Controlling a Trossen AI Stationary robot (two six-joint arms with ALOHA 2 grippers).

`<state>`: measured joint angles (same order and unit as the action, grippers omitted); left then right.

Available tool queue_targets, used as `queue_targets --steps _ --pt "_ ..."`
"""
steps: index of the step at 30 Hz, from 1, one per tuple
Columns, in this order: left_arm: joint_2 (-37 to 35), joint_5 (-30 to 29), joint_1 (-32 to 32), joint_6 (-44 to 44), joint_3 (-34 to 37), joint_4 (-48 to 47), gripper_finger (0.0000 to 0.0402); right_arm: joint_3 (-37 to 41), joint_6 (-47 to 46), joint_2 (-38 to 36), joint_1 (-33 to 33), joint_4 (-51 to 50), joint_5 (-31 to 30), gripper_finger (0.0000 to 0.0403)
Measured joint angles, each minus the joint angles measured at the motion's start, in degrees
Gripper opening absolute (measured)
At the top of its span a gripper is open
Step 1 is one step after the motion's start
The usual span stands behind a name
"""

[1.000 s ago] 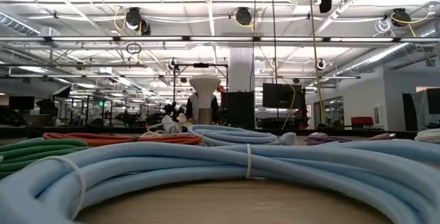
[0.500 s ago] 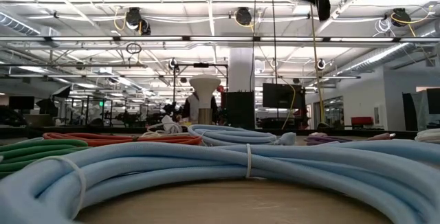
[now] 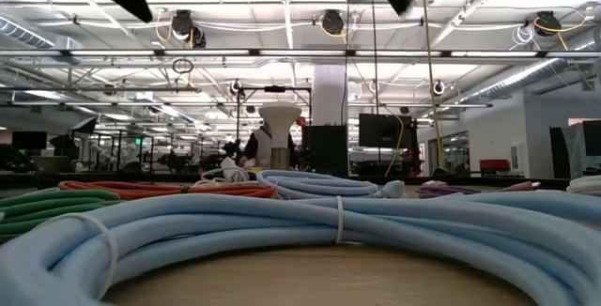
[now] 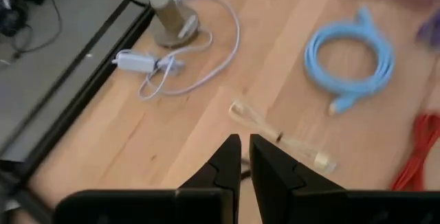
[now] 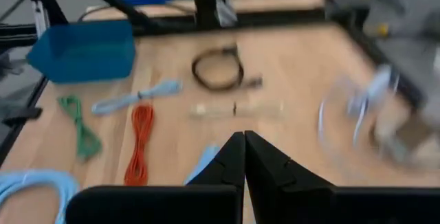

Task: Pick & Place USB Port
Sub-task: Put the pink charger cable into the blue bin

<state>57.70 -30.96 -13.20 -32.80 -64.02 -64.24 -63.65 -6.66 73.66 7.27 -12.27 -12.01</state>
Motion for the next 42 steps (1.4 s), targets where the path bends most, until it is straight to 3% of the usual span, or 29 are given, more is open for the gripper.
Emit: queue_targets --steps 6,10,13,17,20,23,27,32,39,42 --pt "-5.84 5.54 4.02 -0.15 4.44 4.42 0.0035 -18.85 8.08 13.30 2.87 -20.17 0.14 0.0009" --pt "-8.02 6.75 4.53 -1.85 7.07 4.41 0.0035 -22.01 13.84 18.14 5.23 -26.62 -0.34 0.0033" --pt "-8.69 6.82 4.56 -4.21 8.67 4.51 0.0035 -21.99 13.65 19.25 6.62 -30.41 -6.73 0.0052" --pt "-8.57 7.19 4.39 -7.53 10.86 4.81 0.0035 -22.02 0.84 19.21 6.39 -36.61 -17.71 0.0072" --pt "-8.43 8.34 4.01 -8.46 13.40 8.73 0.0035 -21.45 -12.11 18.28 5.37 -45.09 -21.18 0.0079" --pt "-8.43 10.38 3.76 -8.83 16.42 13.75 0.0035 -19.10 -24.23 17.53 3.83 -51.69 -20.72 0.0079" --pt "-8.06 12.75 3.81 -9.26 20.00 20.06 0.0035 -13.95 -37.61 16.03 1.76 -56.55 -14.44 0.0074" --pt "-8.08 13.41 3.90 -8.45 21.54 24.20 0.0035 -5.01 -44.11 13.08 0.63 -50.16 -6.04 0.0076" --pt "-8.12 13.89 3.92 -6.11 21.54 27.10 0.0035 9.89 -41.15 10.88 0.67 -19.24 4.18 0.0086" --pt "-8.12 14.43 3.92 -6.10 21.54 27.18 0.0035 14.13 -43.85 10.85 0.73 -14.45 7.81 0.0086"
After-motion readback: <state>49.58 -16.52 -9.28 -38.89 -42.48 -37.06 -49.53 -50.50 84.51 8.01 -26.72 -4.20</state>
